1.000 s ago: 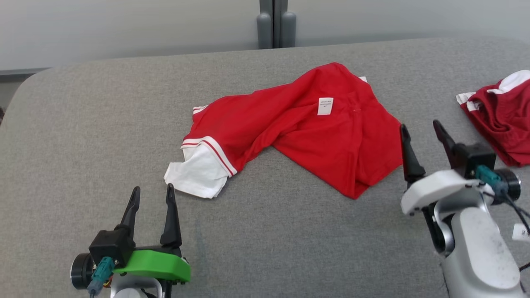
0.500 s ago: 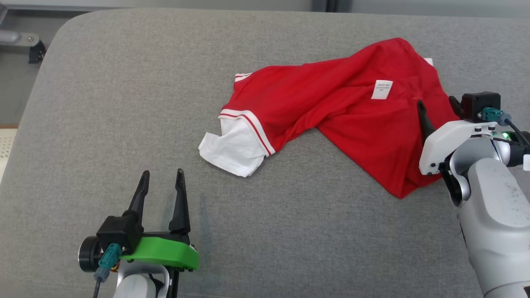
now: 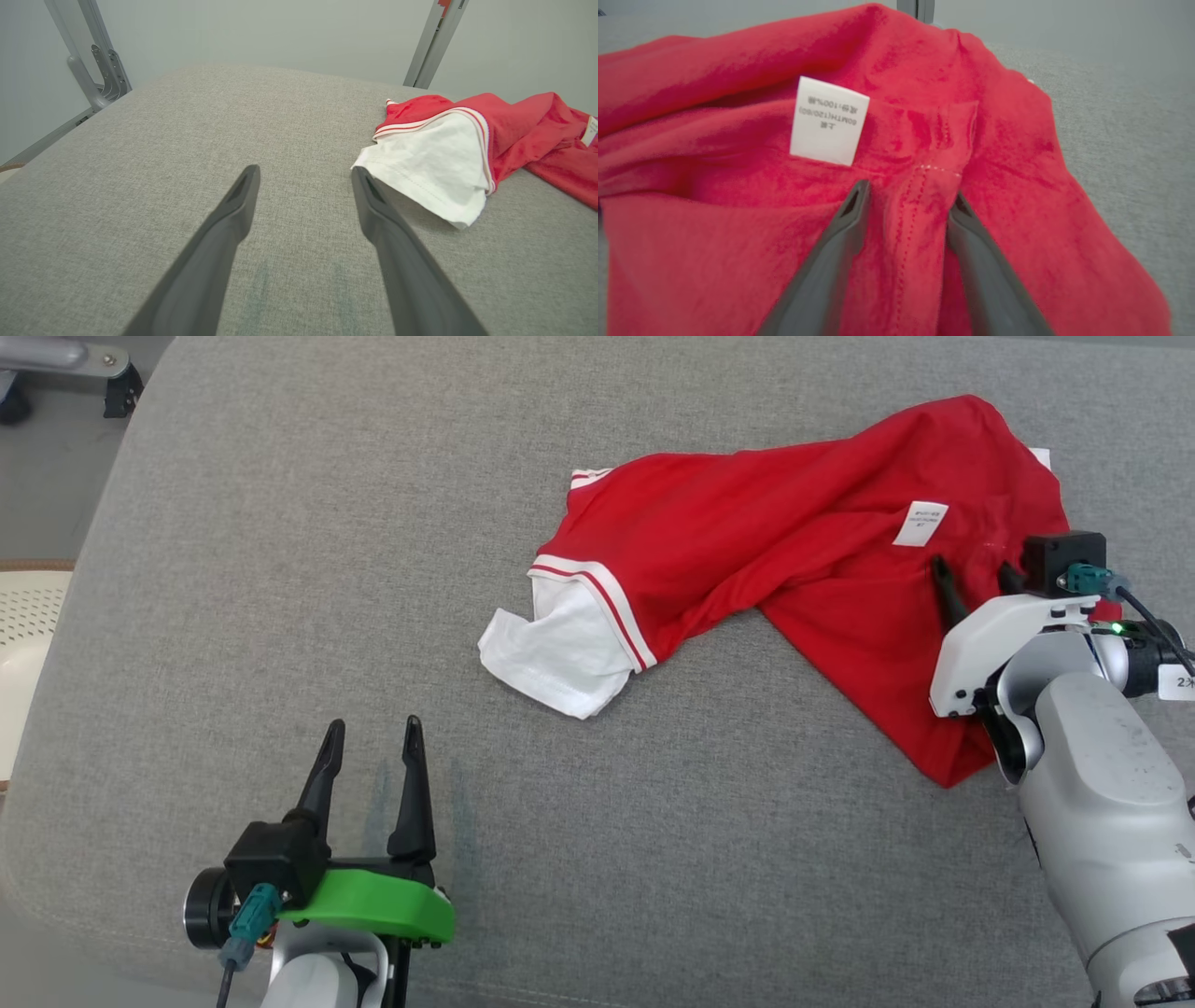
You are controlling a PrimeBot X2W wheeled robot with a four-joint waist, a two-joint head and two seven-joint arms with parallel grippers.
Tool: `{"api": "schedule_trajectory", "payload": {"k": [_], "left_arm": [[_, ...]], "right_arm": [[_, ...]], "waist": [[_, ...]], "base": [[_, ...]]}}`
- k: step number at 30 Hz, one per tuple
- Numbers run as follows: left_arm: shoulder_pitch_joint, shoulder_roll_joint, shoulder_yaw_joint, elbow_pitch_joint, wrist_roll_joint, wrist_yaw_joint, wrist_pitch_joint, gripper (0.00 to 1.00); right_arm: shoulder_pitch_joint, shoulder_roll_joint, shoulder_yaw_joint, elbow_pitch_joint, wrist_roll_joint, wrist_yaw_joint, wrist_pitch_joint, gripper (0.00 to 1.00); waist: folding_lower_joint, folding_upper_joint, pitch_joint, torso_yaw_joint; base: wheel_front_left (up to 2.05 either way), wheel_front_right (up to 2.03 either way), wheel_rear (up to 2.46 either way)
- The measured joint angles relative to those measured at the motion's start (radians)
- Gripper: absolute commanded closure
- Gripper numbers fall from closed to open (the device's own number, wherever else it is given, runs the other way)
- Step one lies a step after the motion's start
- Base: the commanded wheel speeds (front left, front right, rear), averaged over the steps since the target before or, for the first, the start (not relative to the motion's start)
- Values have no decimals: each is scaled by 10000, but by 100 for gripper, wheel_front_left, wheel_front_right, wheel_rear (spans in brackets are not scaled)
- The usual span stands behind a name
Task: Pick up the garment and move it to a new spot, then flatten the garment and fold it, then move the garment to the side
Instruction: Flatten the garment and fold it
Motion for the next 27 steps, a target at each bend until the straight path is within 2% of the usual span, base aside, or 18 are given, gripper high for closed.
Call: {"api": "schedule_trajectory", "payload": {"k": [1,2,3,4,5,6,8,10,11,20,24,27], "left_arm": [[0,-2,-6,-2,0,2,0,0],[0,-2,-12,-2,0,2,0,0],[-2,-2,-15,-2,2,2,0,0],[-4,-2,-13,-2,4,2,0,0],[-8,-2,-8,-2,12,2,0,0],[-17,-4,-8,-2,13,2,0,0],[-36,-4,0,-4,31,2,0,0],[-40,-4,0,-4,46,2,0,0],[-43,-4,2,-4,71,0,0,0],[-54,-6,115,23,173,-17,0,0],[-51,-10,186,27,272,-46,0,0],[-30,-10,274,23,351,-58,0,0]], "right_arm": [[-48,-15,44,71,0,0,-123,75],[-96,-33,65,150,2,0,-194,79],[-151,-67,73,232,4,0,-282,78],[-223,-92,63,297,4,0,-403,72],[-279,-111,56,341,4,0,-495,60],[-349,-119,52,407,4,0,-556,58],[-453,-102,82,543,2,0,-646,63],[-523,-77,151,709,2,0,-721,84],[-559,-73,192,790,4,0,-734,100],[-841,90,754,903,263,0,-1356,100],[-817,130,1164,316,362,0,-1687,100],[-516,194,1570,-593,454,0,-1829,100]], "waist": [[0,0,-3,-20],[0,0,-4,-37],[0,0,-5,-58],[0,0,-5,-82],[0,0,-4,-101],[0,0,-2,-124],[0,0,5,-163],[0,0,17,-196],[0,0,23,-209],[0,0,-39,-456],[0,0,-157,-685],[0,0,-278,-907]], "base": [[0,0,0],[0,0,0],[0,0,0],[0,0,0],[0,0,0],[0,0,0],[0,0,0],[0,0,0],[0,0,0],[0,0,0],[0,0,0],[0,0,0]]}}
